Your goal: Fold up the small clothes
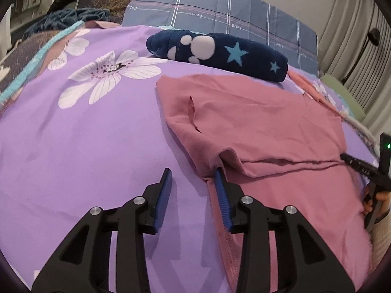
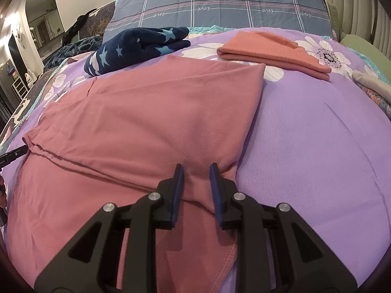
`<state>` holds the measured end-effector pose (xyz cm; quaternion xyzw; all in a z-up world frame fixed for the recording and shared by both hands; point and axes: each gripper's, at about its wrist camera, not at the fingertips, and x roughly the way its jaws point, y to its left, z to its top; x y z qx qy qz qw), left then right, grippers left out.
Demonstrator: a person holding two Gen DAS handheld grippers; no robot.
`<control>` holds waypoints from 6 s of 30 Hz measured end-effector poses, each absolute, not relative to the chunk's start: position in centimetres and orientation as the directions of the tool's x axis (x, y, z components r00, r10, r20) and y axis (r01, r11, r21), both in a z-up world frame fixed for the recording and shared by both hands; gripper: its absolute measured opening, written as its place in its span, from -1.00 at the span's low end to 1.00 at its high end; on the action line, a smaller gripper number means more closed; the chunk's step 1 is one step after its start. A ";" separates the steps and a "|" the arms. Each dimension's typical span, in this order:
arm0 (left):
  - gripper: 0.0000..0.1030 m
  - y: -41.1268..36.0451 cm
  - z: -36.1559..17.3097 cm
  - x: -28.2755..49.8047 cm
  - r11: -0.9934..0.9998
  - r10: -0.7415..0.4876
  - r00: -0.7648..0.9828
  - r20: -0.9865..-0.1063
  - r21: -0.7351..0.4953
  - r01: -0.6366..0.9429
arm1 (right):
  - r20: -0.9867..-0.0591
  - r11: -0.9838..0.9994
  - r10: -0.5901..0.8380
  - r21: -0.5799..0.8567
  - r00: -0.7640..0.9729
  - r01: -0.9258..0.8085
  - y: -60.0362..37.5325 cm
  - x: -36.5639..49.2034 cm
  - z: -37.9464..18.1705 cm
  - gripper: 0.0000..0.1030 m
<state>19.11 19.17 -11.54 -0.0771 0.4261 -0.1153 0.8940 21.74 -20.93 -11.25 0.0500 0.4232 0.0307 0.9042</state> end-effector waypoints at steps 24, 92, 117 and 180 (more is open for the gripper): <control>-0.89 18.6 -10.7 17.5 0.996 -0.037 0.664 -0.747 0.030 0.090 | -0.759 0.992 0.107 0.127 0.642 -0.015 -21.0 21.8 -11.2 -0.53; 0.37 16.9 -12.0 -3.5 0.886 -0.392 0.494 -0.776 -0.174 0.429 | -0.687 0.852 0.481 0.514 0.544 -0.104 -25.3 -5.4 -10.8 -0.39; -0.08 19.5 -12.8 -9.2 0.768 -0.604 0.383 -0.698 -0.383 0.513 | -0.670 0.791 0.570 0.604 0.476 -0.098 -24.5 -8.4 -11.5 -0.20; -0.71 17.6 -10.5 17.9 0.890 -0.444 0.583 -0.680 -0.411 0.199 | -0.590 0.761 0.498 0.648 0.635 0.004 -30.2 19.4 -10.6 -0.54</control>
